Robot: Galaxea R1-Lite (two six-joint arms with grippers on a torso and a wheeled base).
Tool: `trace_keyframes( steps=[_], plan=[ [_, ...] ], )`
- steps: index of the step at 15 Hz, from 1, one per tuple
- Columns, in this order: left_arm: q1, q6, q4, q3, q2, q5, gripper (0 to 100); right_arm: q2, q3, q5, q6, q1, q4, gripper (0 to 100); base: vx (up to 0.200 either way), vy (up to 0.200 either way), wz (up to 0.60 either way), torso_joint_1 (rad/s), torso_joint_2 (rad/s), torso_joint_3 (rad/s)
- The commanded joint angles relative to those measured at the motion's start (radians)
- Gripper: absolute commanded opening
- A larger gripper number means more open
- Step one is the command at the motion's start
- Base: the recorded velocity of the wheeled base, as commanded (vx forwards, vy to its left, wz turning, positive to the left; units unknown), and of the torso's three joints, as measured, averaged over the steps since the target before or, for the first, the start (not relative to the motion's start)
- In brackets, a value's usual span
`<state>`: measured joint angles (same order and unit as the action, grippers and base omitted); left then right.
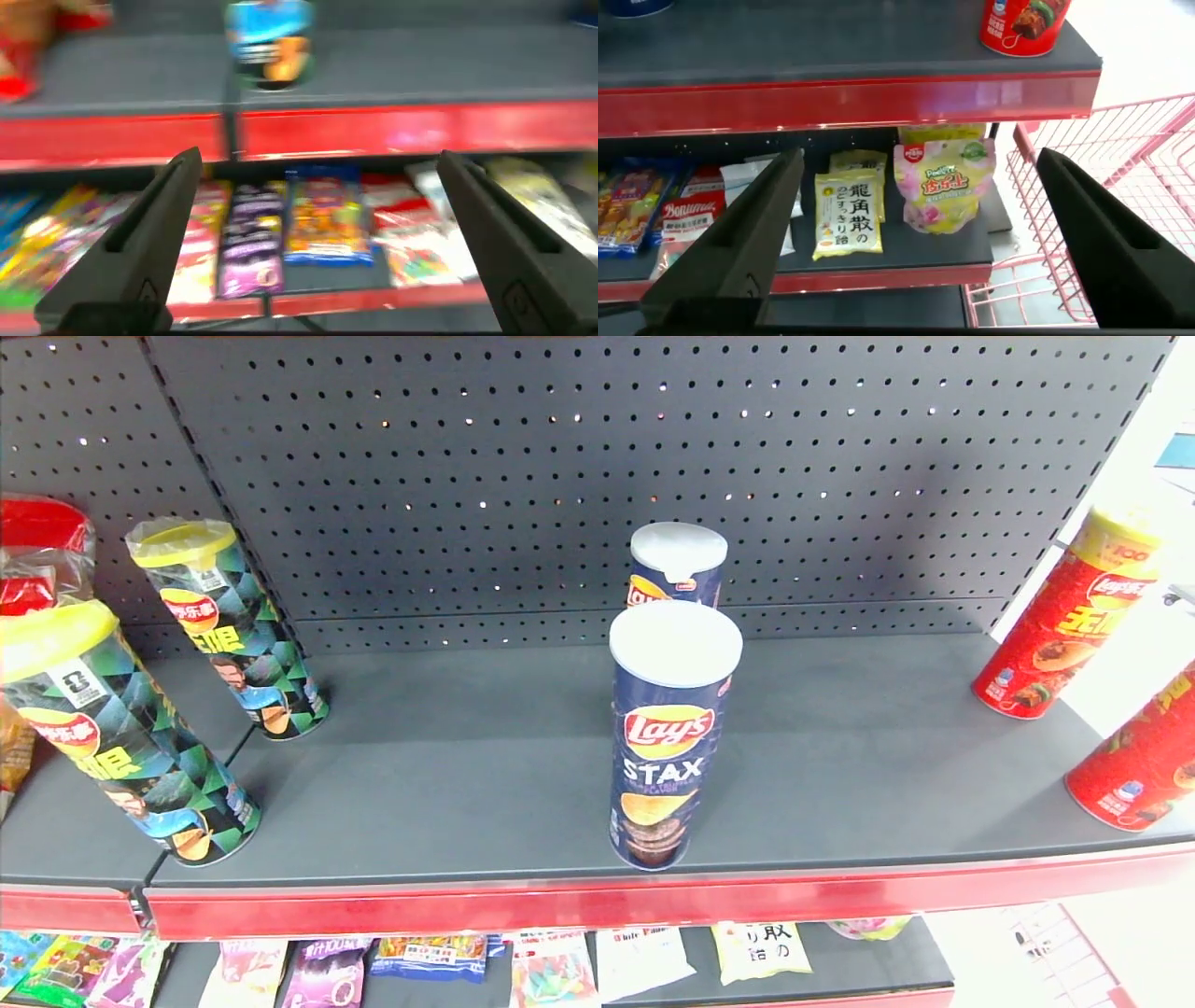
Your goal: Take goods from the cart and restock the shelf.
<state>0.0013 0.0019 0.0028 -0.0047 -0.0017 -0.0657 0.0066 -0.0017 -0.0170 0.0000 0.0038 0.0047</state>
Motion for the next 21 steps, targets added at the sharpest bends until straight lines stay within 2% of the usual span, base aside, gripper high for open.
trace_keyframes(
  steps=[1,2,3,4,6,7,8,17,21],
  plan=[
    [0.0,0.001,0.0,0.0,0.002,-0.002,100,-0.007,0.0,0.0,0.0,0.001,0.0,100,0.0,0.0,0.0,0.0,0.0,0.0],
    [0.002,0.007,-0.003,0.0,0.002,0.095,100,-0.007,0.0,0.0,0.0,0.001,0.0,100,0.0,0.0,0.0,0.0,0.0,0.0],
    [0.002,-0.003,-0.003,0.0,0.002,0.135,100,-0.007,0.0,0.0,0.002,0.001,0.0,100,0.0,0.0,0.0,0.0,0.0,0.0],
    [0.002,0.0,-0.001,0.0,0.002,0.106,100,-0.007,0.0,0.0,0.002,-0.001,0.0,100,0.0,0.0,0.0,0.0,0.0,0.0],
    [0.002,0.029,-0.003,0.0,0.002,0.043,100,-0.007,0.0,0.0,0.002,0.001,0.0,100,0.0,0.0,0.0,0.0,0.0,0.0],
    [0.002,0.02,0.0,0.0,0.002,0.046,100,-0.007,0.0,0.0,0.002,-0.001,0.0,100,0.0,0.0,0.0,0.0,0.0,0.0],
    [0.0,-0.022,0.0,0.0,0.002,0.05,100,-0.007,0.0,0.0,0.0,0.001,0.0,100,0.0,0.0,0.0,0.0,0.0,0.0],
    [0.002,-0.016,-0.001,0.0,0.002,0.05,100,-0.007,0.0,0.0,0.0,0.001,0.0,100,0.0,0.0,0.0,0.0,0.0,0.0],
    [0.002,-0.016,-0.001,0.0,0.002,0.05,100,-0.007,0.0,0.0,0.0,0.001,0.0,100,-0.2,0.0,0.0,0.008,0.0,0.0]
  ],
)
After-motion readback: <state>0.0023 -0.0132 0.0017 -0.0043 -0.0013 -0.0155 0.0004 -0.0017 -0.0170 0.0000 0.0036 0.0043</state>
